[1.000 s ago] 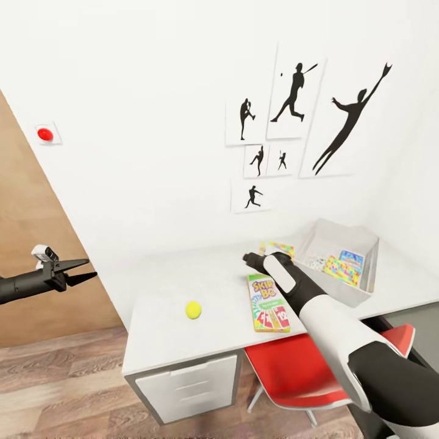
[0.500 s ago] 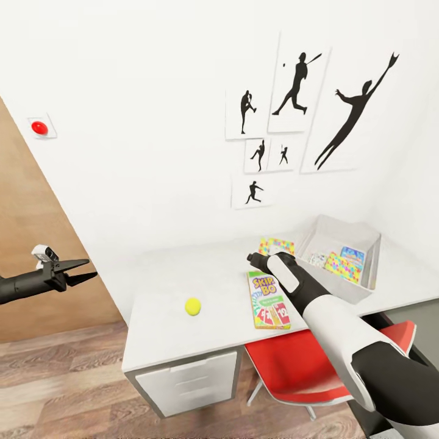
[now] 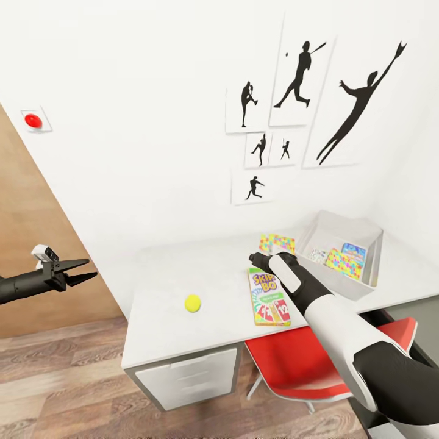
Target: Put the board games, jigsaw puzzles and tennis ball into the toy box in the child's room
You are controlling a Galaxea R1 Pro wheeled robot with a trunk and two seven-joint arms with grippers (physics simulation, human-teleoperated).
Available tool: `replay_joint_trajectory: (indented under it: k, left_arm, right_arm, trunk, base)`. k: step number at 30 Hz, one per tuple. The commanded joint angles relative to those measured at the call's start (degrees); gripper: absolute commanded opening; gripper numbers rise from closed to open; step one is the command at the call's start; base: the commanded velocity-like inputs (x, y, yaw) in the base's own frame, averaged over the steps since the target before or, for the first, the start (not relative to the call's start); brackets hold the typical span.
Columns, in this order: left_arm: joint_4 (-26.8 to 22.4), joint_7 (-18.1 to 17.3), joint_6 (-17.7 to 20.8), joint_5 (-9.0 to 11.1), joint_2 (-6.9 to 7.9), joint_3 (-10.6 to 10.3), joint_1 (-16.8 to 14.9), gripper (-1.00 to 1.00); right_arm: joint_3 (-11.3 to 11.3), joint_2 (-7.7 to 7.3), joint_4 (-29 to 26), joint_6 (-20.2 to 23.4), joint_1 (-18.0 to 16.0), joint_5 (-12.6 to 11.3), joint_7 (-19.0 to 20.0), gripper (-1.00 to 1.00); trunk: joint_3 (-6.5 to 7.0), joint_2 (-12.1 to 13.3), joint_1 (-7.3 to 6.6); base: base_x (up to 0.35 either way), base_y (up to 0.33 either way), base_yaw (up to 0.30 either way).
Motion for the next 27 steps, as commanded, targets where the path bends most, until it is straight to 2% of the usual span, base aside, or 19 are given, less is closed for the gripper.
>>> replay_joint_trajectory:
  k: [1, 6, 21, 27]
  left_arm:
    - [0.0, -0.2, 0.6, 0.0, 0.03, -0.1, -0.1, 1.0]
    - [0.0, -0.2, 0.6, 0.0, 0.04, -0.1, -0.1, 1.0]
    - [0.0, -0.2, 0.6, 0.0, 0.11, -0.1, -0.1, 1.0]
    - [0.0, -0.2, 0.6, 0.0, 0.11, -0.1, -0.1, 1.0]
  right_arm:
    - [0.2, -0.39, -0.1, 0.1, -0.1, -0.5, -0.7, 1.0]
    - [0.2, -1.18, -0.3, 0.0, 0.0, -0.5, -2.0, 1.0]
    - [0.0, -1.33, -0.2, 0.0, -0.1, -0.5, -6.2, 1.0]
    - [0.0, -1.85, -0.1, 0.3, -0.1, -0.6, -9.3, 1.0]
  trunk:
    - [-0.22, -0.1, 0.03]
    - [-0.69, -0.1, 0.03]
    - [-2.1, -0.1, 0.03]
    - [-2.42, -0.1, 0.03]
  base:
    - [0.0, 0.0, 0.0]
    - [0.0, 0.0, 0.0]
    - [0.0, 0.0, 0.0]
    - [0.0, 0.0, 0.0]
